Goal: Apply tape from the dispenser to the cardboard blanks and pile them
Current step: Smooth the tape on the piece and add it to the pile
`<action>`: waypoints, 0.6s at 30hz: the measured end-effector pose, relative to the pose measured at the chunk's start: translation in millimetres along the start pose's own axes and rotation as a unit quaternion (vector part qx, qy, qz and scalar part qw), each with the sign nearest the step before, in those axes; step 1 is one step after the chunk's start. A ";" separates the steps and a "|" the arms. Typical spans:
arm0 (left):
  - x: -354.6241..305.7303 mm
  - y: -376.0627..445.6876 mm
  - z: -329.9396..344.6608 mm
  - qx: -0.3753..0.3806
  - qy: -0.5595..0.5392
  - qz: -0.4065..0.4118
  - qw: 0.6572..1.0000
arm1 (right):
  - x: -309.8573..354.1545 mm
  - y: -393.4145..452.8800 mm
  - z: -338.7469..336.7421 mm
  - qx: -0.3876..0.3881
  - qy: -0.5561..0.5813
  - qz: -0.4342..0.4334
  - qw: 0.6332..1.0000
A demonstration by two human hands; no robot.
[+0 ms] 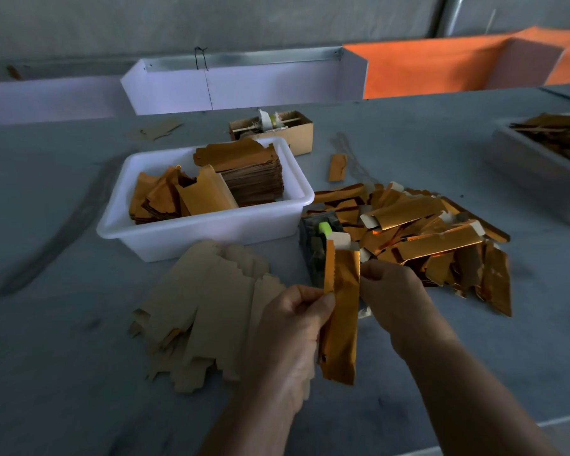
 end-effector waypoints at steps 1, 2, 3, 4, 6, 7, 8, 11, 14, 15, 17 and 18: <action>0.1 0.5 2.1 0.004 -0.003 0.000 1.000 | -1.3 0.7 0.7 -0.004 0.015 0.007 1.000; 0.2 0.8 3.6 0.008 -0.005 0.000 1.000 | -2.4 0.0 1.7 -0.008 0.036 0.015 0.999; 1.0 1.3 4.3 0.009 -0.006 0.000 1.000 | -3.5 -1.8 3.0 -0.009 0.068 0.025 0.997; 1.9 1.9 4.6 0.008 -0.008 0.001 1.000 | -4.1 -3.6 3.7 -0.003 0.114 0.034 0.993; 5.8 3.9 2.8 0.003 -0.024 -0.003 1.000 | -3.6 -8.5 2.0 0.017 0.218 0.044 0.975; 8.3 5.2 0.9 0.001 -0.037 -0.009 0.999 | -3.6 -11.1 0.3 0.022 0.243 0.039 0.969; 10.8 6.5 -1.2 0.001 -0.047 -0.016 0.999 | -4.7 -12.7 -1.8 0.021 0.238 0.028 0.971; 14.3 7.7 -7.2 0.010 -0.074 -0.022 0.997 | -9.0 -16.0 -6.0 -0.042 0.088 -0.020 0.995; 9.1 7.7 -8.8 0.010 -0.074 0.008 0.997 | -12.9 -20.6 -1.7 -0.094 0.007 -0.042 0.995; 5.8 7.7 -7.1 0.010 -0.059 0.025 0.998 | -14.4 -22.1 0.3 -0.104 -0.012 -0.044 0.993; -0.3 8.2 -0.4 0.016 -0.016 0.059 0.998 | -17.9 -23.1 3.9 -0.122 -0.024 -0.053 0.991; -2.8 8.4 3.4 0.017 0.007 0.072 0.997 | -19.4 -23.0 5.2 -0.127 -0.019 -0.055 0.990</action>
Point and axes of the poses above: each hand's wrist, its own y-axis towards the middle knuckle, its own z-axis out of the palm, x = y × z, the point moved 3 cm from there along y, towards the middle knuckle, and after that the axes turned 3 degrees about x, right-handed, at the moved point
